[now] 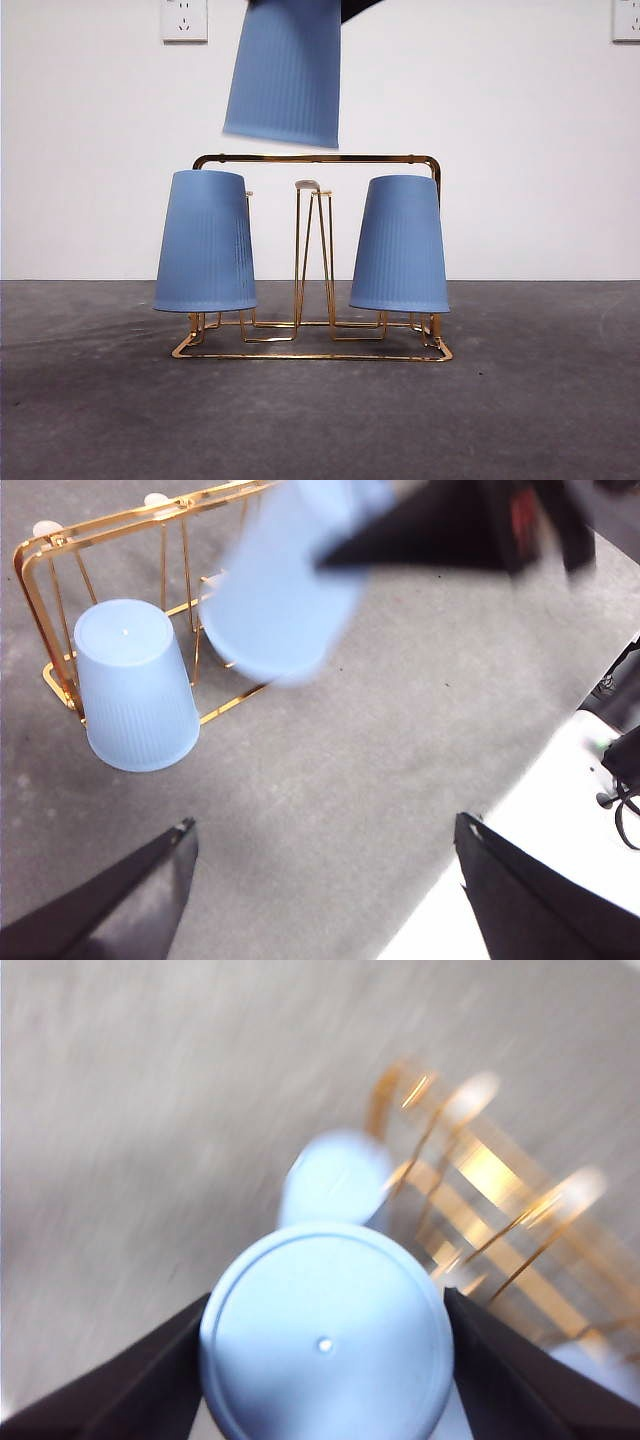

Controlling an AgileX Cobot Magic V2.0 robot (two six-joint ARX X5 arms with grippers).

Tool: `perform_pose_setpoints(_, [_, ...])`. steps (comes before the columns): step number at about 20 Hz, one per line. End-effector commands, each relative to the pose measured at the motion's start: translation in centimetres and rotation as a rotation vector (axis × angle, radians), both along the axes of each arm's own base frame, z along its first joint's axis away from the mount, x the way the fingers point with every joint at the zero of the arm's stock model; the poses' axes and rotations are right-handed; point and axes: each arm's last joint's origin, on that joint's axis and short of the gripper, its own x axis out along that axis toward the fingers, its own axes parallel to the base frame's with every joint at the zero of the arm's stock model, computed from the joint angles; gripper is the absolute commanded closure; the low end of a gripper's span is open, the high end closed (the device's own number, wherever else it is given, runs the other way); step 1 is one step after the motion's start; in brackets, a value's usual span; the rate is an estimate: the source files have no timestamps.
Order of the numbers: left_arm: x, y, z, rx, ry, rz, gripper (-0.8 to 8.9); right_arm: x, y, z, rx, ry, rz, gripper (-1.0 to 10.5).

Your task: Pick the top cup and place it on cupholder, pick up the mid cup and place it on cupholder, last pick the bottom cup and place it on cupholder.

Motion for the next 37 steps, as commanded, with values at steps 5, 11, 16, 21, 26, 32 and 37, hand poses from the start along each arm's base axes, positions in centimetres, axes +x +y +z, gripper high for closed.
perform_pose_setpoints(5, [0.1, -0.1, 0.6, -0.017, -0.038, -0.014, 4.12, 3.9, -0.3, -1.2, 0.000, -0.012, -0.049, 6.8])
perform_pose_setpoints(11, [0.1, -0.2, 0.6, -0.016, -0.037, -0.014, 4.12, 6.7, 1.2, -5.0, -0.059, 0.064, -0.050, 6.8])
perform_pose_setpoints(16, [0.1, -0.2, 0.6, -0.016, -0.035, -0.014, 4.12, 8.2, 2.2, -8.1, -0.124, 0.125, -0.049, 6.7])
perform_pose_setpoints(21, [0.1, -0.2, 0.6, -0.016, -0.035, -0.014, 4.11, 9.0, 2.7, -10.0, -0.151, 0.163, -0.041, 5.6])
perform_pose_setpoints(26, [0.1, -0.2, 0.6, -0.016, -0.035, -0.014, 4.11, 9.0, 2.7, -9.9, -0.151, 0.161, -0.043, 5.0])
perform_pose_setpoints(32, [0.1, -0.2, 0.5, -0.016, -0.035, -0.014, 4.11, 7.7, 1.5, -5.9, -0.106, 0.094, -0.051, 5.0])
perform_pose_setpoints(37, [0.1, -0.1, 0.5, -0.014, -0.033, -0.014, 4.11, 2.9, -1.3, 0.0, -0.057, 0.052, -0.009, 5.2])
